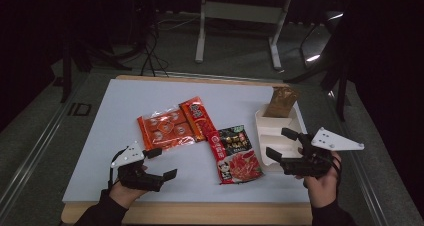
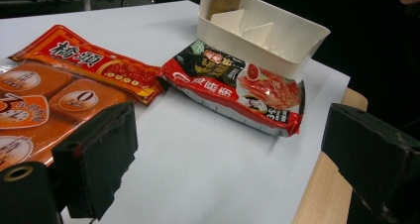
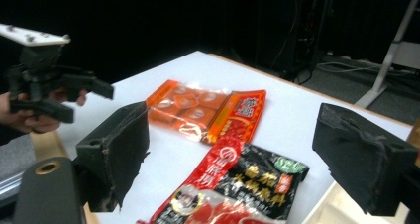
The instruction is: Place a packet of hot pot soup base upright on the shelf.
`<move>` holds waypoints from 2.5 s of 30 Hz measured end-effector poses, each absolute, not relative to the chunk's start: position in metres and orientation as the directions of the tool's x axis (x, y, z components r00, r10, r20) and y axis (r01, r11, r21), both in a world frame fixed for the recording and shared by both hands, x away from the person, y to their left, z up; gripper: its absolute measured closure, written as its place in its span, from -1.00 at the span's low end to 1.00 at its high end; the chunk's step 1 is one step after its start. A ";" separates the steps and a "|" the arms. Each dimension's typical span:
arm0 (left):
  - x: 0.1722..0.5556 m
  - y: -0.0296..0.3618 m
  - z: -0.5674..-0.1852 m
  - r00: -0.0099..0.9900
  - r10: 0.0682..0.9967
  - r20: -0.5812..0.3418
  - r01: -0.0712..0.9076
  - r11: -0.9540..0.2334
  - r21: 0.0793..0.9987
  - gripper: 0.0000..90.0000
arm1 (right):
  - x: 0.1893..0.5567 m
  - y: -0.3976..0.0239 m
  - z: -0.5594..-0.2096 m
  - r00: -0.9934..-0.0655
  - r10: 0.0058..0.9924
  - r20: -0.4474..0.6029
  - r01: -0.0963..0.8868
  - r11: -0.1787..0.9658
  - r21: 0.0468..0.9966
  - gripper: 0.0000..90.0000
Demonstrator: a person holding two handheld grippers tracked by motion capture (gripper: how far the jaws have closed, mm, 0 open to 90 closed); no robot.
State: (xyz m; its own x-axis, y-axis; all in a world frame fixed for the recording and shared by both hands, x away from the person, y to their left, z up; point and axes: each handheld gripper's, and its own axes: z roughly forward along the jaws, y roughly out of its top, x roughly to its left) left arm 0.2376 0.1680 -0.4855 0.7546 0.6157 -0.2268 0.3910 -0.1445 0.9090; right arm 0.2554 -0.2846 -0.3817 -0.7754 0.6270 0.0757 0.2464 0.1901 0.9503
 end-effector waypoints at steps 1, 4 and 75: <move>0.239 0.167 -0.485 0.756 0.615 -0.223 0.388 -0.147 0.910 -0.80 | 0.252 -0.283 -0.382 -0.777 0.625 0.078 0.246 0.187 0.951 -0.69; 0.244 0.164 -0.482 0.761 0.607 -0.230 0.390 -0.145 0.909 -0.72 | 0.242 -0.279 -0.385 -0.785 0.615 0.074 0.237 0.188 0.953 -0.69; 0.396 0.035 -0.545 0.631 0.727 -0.271 0.645 -0.298 0.703 0.02 | 0.218 -0.261 -0.418 -0.833 0.548 0.069 0.248 0.260 0.933 -0.69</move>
State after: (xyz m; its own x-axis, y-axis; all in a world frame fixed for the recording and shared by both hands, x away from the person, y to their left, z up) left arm 0.3963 0.0346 -0.5447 0.6310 0.7269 -0.2708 0.6455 -0.2984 0.7031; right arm 0.2177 -0.2607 -0.4179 -0.8334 0.5484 0.0688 0.2481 0.2600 0.9332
